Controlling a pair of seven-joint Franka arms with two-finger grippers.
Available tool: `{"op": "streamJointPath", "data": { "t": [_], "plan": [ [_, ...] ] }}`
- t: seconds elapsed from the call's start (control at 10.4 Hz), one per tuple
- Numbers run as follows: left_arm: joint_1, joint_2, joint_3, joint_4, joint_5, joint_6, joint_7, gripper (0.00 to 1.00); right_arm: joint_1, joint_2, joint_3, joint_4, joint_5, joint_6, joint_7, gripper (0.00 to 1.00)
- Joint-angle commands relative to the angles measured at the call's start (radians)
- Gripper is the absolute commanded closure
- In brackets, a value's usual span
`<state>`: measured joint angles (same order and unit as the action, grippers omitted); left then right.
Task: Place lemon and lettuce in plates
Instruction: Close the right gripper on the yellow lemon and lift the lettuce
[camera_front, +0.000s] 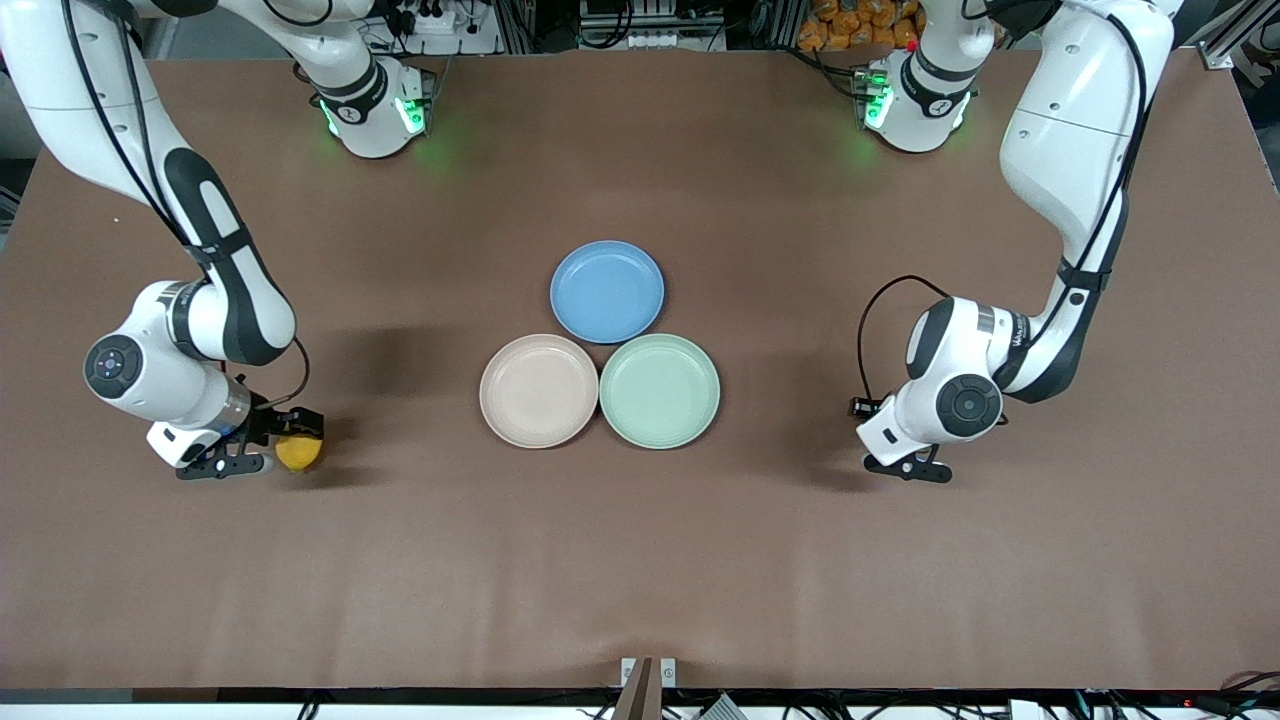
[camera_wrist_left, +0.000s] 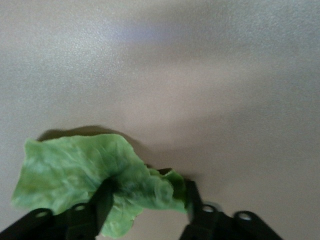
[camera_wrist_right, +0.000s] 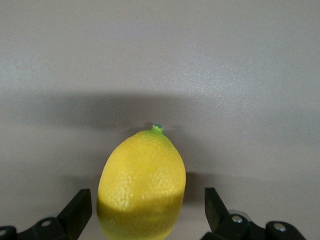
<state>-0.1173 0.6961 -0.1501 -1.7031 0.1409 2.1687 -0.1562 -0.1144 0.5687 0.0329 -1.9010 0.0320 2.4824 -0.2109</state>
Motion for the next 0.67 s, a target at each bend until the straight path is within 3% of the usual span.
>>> {"op": "streamJointPath", "data": {
  "t": [0.0,0.57],
  "plan": [
    [-0.001,0.005,-0.003,0.007,0.029,0.006,-0.023,1.00,-0.013,0.023,0.008,0.005,0.008,0.036,0.007,0.00],
    [-0.025,-0.013,-0.011,0.033,0.025,0.006,-0.124,1.00,-0.016,0.040,0.008,0.005,0.017,0.041,0.008,0.04]
  ]
}}
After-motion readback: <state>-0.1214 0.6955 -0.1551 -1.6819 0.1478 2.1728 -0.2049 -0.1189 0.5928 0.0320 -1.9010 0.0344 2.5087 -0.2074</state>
